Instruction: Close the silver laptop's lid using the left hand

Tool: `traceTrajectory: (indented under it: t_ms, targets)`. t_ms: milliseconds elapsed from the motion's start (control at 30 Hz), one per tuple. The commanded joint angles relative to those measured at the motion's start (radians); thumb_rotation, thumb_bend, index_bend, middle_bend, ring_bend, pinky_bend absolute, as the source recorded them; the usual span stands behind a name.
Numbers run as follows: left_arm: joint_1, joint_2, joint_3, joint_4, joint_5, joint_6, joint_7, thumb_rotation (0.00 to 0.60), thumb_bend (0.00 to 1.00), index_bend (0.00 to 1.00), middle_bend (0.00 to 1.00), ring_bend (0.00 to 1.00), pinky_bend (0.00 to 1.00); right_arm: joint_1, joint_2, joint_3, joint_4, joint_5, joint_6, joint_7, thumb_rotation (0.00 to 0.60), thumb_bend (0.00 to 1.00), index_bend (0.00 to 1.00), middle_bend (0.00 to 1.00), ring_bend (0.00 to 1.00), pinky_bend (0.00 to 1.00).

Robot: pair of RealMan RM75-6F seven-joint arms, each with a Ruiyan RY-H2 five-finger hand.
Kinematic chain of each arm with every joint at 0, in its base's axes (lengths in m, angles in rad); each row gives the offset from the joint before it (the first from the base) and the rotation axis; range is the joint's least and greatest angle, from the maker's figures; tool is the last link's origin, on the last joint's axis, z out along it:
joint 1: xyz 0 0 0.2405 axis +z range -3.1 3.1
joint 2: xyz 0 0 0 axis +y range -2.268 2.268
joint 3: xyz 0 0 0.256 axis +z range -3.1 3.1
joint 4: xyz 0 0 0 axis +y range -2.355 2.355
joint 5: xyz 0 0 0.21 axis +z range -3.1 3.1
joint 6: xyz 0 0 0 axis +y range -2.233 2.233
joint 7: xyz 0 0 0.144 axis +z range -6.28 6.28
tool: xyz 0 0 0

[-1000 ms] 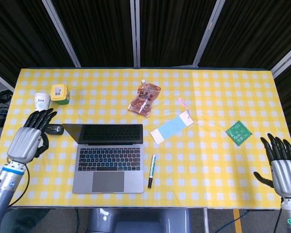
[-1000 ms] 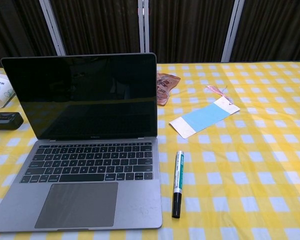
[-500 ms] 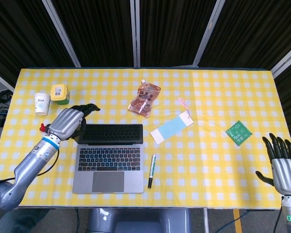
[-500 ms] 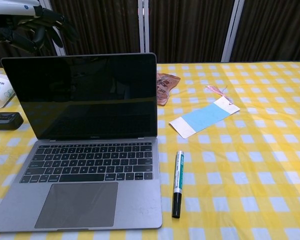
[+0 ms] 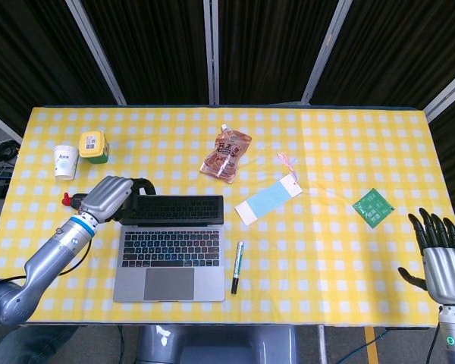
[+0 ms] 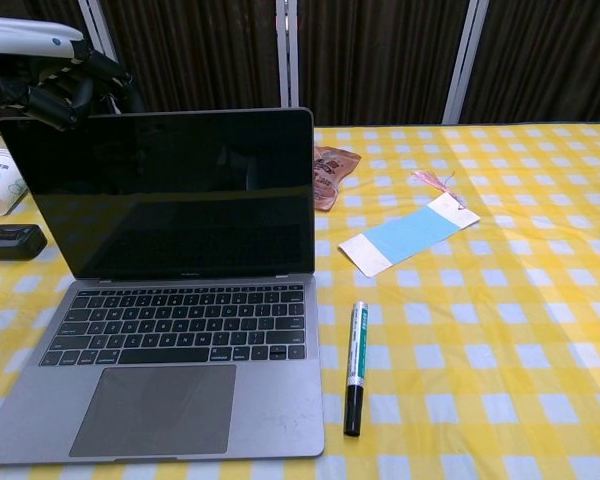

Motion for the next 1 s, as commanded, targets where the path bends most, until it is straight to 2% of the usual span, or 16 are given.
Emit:
traceTrajectory:
  t_ms: [33,400,667,833,1000]
  targets:
    - [0.007,0.018,0.014,-0.008,0.036,-0.016,-0.052,0.6,1.0,0.4,0.38,0.43,0.44,-0.001,0.003,-0.001,-0.004,-0.004,0.004,0.003,0.6,0.0,0.0,0.0,0.0,0.0]
    - [0.062,0.064,0.07,-0.06,0.218,0.054,-0.176,0.6,1.0,0.42,0.39,0.44,0.44,-0.009,0.015,-0.004,-0.017,-0.019,0.022,0.018,0.6,0.0,0.0,0.0,0.0,0.0]
    - [0.082,0.082,0.116,-0.08,0.304,0.087,-0.212,0.6,1.0,0.42,0.39,0.44,0.44,-0.014,0.021,-0.006,-0.025,-0.027,0.031,0.025,0.6,0.0,0.0,0.0,0.0,0.0]
    - [0.1,0.08,0.161,-0.093,0.377,0.118,-0.254,0.6,1.0,0.42,0.39,0.44,0.44,-0.017,0.026,-0.005,-0.03,-0.029,0.037,0.032,0.6,0.0,0.0,0.0,0.0,0.0]
    - [0.111,0.035,0.224,-0.068,0.437,0.121,-0.264,0.6,1.0,0.42,0.39,0.44,0.44,-0.02,0.034,-0.004,-0.035,-0.03,0.042,0.045,0.6,0.0,0.0,0.0,0.0,0.0]
